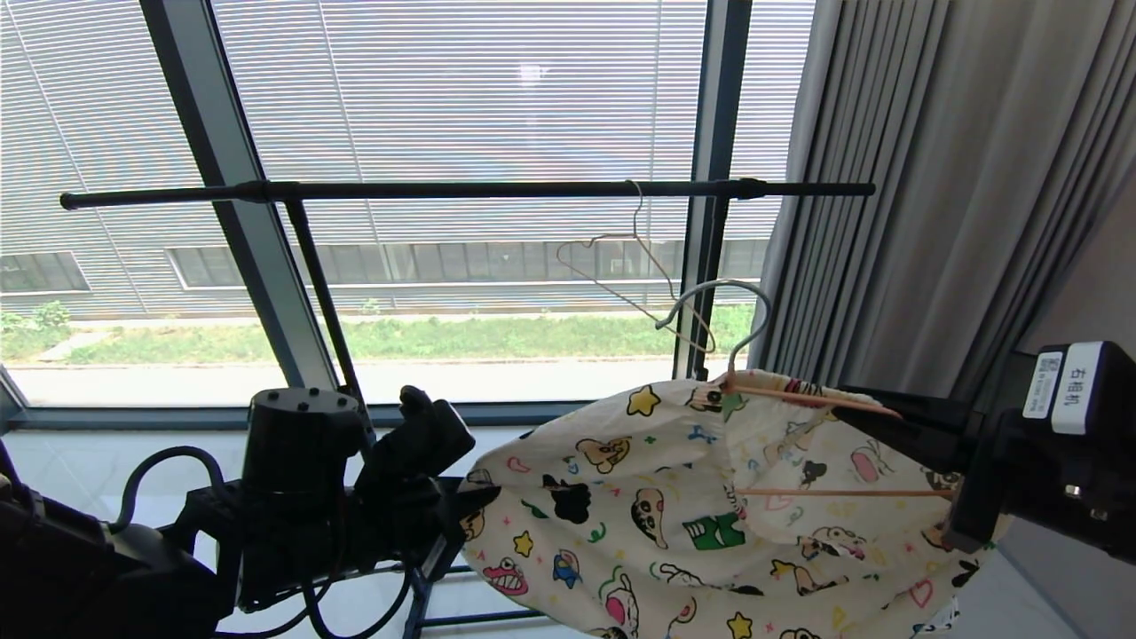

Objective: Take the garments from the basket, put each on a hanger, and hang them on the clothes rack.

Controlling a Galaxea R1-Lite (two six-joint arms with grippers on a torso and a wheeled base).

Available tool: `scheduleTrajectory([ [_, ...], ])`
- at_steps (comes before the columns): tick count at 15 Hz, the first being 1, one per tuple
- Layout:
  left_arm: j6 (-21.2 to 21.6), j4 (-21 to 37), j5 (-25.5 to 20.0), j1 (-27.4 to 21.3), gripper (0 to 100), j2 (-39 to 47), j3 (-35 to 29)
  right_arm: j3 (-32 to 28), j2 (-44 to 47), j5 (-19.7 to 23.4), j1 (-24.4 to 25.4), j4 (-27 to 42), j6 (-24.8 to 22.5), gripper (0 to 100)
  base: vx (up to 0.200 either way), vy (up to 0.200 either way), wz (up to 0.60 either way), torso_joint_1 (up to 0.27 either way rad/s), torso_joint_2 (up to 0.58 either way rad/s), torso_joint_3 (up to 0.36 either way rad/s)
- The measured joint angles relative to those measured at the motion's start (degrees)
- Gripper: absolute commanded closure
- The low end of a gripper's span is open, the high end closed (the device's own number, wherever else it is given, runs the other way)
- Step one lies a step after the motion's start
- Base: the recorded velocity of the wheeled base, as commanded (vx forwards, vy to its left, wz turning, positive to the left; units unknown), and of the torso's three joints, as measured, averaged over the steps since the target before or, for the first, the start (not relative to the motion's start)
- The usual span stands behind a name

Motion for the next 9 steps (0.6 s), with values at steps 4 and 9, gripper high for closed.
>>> scheduleTrajectory([
  [4, 0.17, -0.11, 0.18, 6.73, 100, -0.09, 0.88, 0.11, -0.02, -2.11, -0.3, 0.02, 1.43, 100, 0.0, 0.0, 0.0, 0.0, 0.0, 0.0],
  [9, 0.3, -0.68, 0.27, 8.28, 100, -1.3, 4.47, -0.35, 0.0, -3.12, -0.54, 0.04, 2.82, 100, 0.0, 0.0, 0.0, 0.0, 0.0, 0.0],
])
